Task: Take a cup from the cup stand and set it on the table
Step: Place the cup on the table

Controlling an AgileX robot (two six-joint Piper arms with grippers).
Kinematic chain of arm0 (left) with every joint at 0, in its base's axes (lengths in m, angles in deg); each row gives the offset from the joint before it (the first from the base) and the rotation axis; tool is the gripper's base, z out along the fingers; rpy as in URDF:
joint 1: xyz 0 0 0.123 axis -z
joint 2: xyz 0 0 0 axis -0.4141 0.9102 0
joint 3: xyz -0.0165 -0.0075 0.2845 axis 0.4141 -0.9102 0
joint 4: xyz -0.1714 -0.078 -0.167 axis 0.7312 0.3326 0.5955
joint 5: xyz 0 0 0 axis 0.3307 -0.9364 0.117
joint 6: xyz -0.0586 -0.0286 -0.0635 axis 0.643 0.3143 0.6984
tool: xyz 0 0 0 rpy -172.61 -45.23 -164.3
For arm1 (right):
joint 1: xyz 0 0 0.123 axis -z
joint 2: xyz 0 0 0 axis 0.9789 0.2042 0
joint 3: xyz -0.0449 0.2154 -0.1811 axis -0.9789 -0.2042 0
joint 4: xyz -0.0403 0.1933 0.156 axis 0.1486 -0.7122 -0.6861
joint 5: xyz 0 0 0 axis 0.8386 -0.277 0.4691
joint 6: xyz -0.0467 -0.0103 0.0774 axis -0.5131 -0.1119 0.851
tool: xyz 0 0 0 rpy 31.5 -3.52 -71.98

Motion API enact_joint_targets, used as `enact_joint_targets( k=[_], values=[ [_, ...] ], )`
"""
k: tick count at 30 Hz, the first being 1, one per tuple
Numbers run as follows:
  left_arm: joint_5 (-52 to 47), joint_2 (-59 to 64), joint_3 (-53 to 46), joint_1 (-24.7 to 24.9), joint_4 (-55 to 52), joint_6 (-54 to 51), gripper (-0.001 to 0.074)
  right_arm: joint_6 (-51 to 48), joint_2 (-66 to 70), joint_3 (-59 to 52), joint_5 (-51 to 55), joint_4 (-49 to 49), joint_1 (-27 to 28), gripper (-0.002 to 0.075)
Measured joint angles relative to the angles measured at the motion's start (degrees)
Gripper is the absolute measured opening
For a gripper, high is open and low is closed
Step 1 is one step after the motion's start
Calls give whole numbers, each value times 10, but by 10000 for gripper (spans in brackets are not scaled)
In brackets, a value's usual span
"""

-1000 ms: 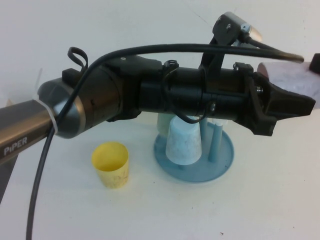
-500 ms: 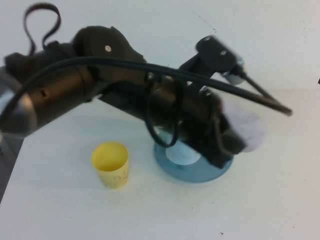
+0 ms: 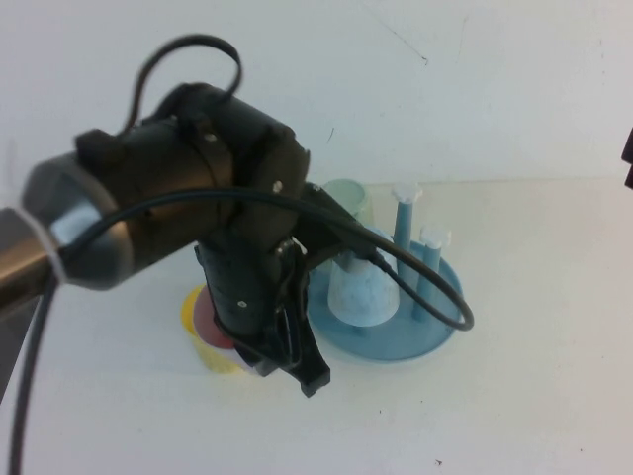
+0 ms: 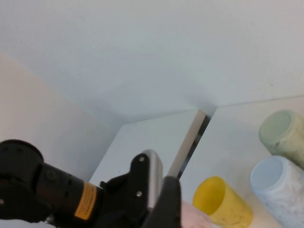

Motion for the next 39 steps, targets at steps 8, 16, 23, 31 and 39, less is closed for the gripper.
enact_joint_targets(
  k=[8,16,23,31,39],
  values=[
    [2,81,-1,0,-19,1,26,-1,0,0,-1,12,0,670],
    [7,135,-1,0,-21,1,26,-1,0,0,-10,26,0,669],
    [15,160,-1,0,-15,3,25,-1,0,0,-15,29,0,669],
    [17,173,-1,0,-2,-5,25,-1,0,0,-16,30,0,669],
    [17,177,-1,0,2,-5,149,-1,0,0,-16,30,0,664]
  ],
)
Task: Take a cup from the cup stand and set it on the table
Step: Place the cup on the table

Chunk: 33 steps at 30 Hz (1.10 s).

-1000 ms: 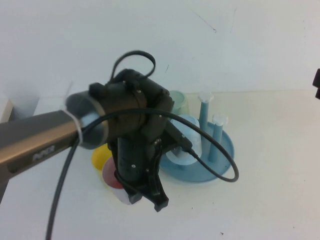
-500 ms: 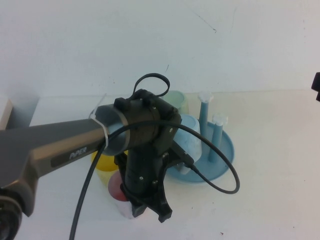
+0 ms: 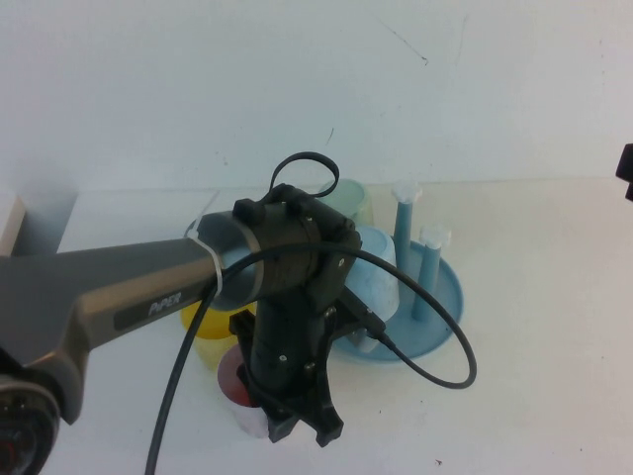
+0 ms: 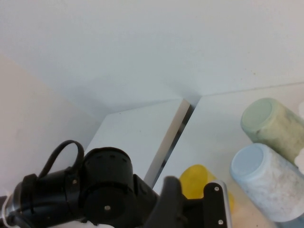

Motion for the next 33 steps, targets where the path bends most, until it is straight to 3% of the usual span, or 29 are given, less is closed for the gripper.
enact_joint_targets(
  k=[5,12,17,25,33],
  values=[
    [0,2,0,0,5,7,353,0,0,0,0,0,0,659],
    [-4,-38,5,0,23,27,403,0,0,0,0,0,0,659],
    [-6,-104,12,0,25,43,324,0,0,0,0,0,0,659],
    [6,-253,6,0,28,48,42,0,0,0,7,1,0,659],
    [178,-463,-141,0,83,44,3,0,0,0,11,8,0,659]
  ],
)
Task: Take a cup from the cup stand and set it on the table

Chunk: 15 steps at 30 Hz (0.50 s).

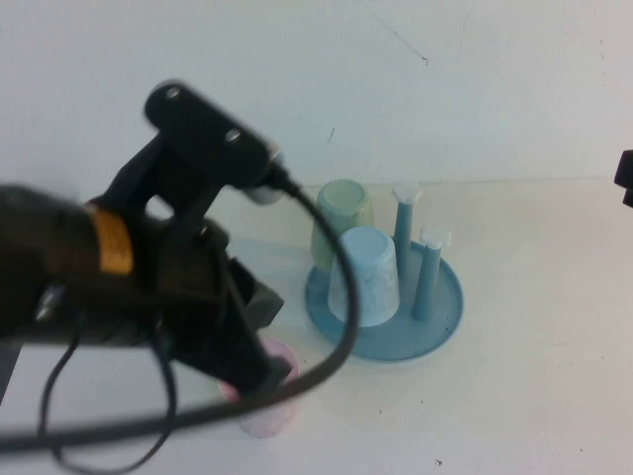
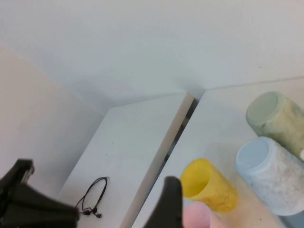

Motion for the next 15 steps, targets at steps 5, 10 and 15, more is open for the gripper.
enact_joint_targets(
  k=[5,10,15],
  values=[
    [87,-128,-155,0,36,-12,0,0,0,0,0,2,0,659],
    [179,-254,-302,0,102,-30,0,-3,0,0,1,3,0,644],
    [264,-370,-409,0,171,-56,0,-12,0,0,6,8,0,506]
  ],
)
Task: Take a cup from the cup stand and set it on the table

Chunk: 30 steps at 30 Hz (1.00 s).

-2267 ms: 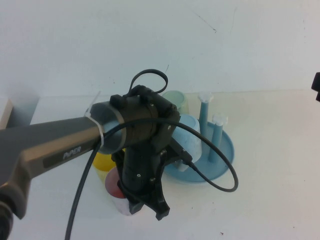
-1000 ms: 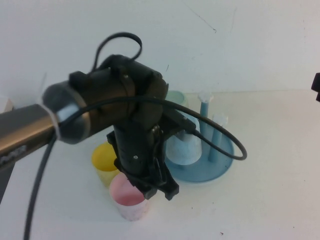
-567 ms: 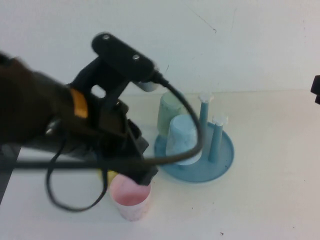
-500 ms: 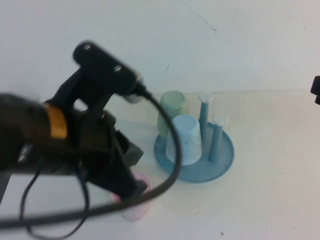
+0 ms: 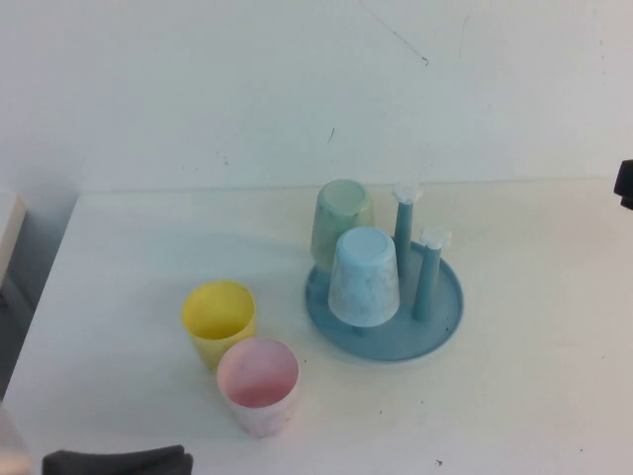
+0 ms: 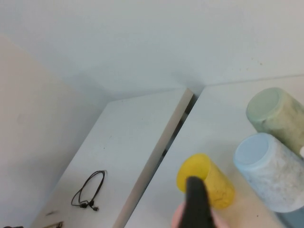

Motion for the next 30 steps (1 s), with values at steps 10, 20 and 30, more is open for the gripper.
enact_joint_targets(
  k=[10,20,30],
  values=[
    [46,-132,-84,0,20,-18,-1,-6,0,0,2,0,0,45],
    [25,-136,-114,0,20,-20,-1,-104,-54,-12,2,-33,0,0],
    [-54,-136,-114,0,20,-22,-1,-193,-201,-31,8,-30,-7,-1]
  ],
)
